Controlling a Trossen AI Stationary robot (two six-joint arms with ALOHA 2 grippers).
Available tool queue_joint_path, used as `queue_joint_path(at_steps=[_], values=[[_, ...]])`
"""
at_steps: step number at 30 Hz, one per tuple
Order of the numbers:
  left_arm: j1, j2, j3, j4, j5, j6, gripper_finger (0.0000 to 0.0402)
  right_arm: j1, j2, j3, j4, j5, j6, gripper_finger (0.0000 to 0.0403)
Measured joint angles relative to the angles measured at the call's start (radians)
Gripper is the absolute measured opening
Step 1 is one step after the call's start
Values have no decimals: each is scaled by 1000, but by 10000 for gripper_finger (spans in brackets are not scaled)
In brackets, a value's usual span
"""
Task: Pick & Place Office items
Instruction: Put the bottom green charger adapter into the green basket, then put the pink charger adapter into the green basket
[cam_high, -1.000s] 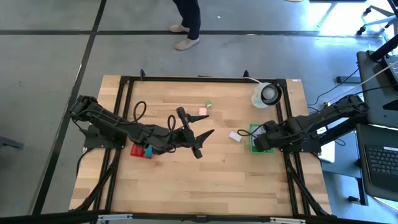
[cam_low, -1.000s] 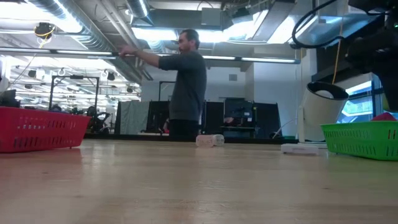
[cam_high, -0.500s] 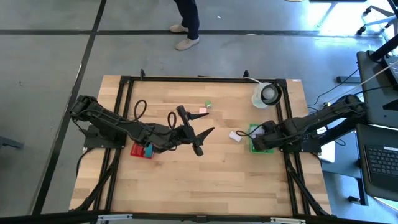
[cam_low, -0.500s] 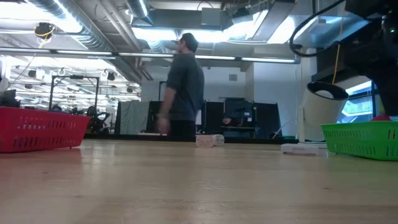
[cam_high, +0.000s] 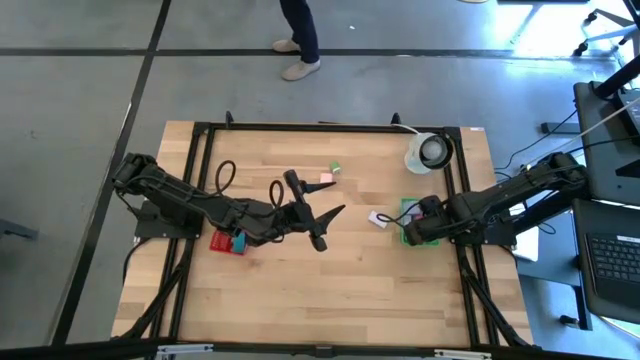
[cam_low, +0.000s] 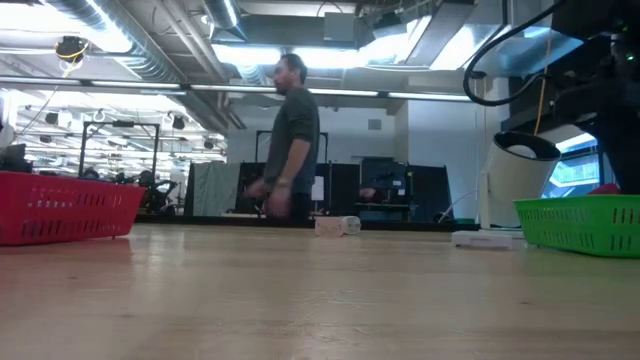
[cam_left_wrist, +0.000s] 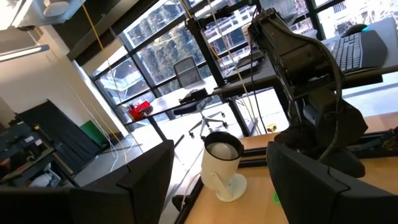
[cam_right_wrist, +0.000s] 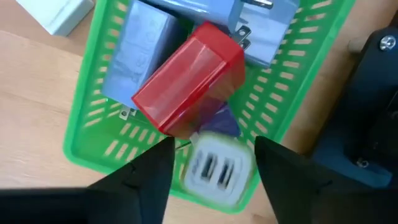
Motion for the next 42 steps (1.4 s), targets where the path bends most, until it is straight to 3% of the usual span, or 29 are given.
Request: queue_joint_path(at_steps=[6, 13, 17, 21, 30, 42], values=[[1, 0, 0, 0, -25, 0, 249, -1, -25, 60, -54, 37, -7, 257], [25, 0, 0, -17, -45, -56, 249, -19, -44, 273, -191, 263, -95, 269], [60, 0, 0, -50, -46, -157, 249, -41, -44, 357, -156, 387, -210, 270], [105, 0, 0, -124, -28, -312, 251, -73, -44, 396, -123, 447, -316, 270], [247, 0, 0, -395, 253, -599, 273, -172, -43, 399, -81, 465, -474, 270], [447, 44, 0, -636, 583, -463, 281, -333, -43, 399, 19, 482, -670, 270]])
